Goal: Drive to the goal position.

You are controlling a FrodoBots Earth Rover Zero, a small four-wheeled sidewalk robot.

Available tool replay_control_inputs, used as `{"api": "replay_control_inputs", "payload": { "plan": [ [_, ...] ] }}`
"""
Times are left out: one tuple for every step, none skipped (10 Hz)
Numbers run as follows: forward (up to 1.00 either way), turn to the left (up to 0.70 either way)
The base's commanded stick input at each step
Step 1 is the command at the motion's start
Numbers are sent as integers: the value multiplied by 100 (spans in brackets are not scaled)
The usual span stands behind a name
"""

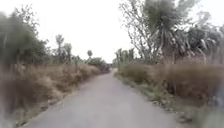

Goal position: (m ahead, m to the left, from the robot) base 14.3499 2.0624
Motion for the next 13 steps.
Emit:
{"api": "replay_control_inputs", "payload": {
  "plan": [
    [100, 23],
    [100, 10],
    [100, 0],
    [100, 0],
    [100, 0],
    [100, 0],
    [100, 0],
    [100, 0],
    [100, 0],
    [100, 0],
    [100, 0],
    [100, 0],
    [100, 0]
  ]
}}
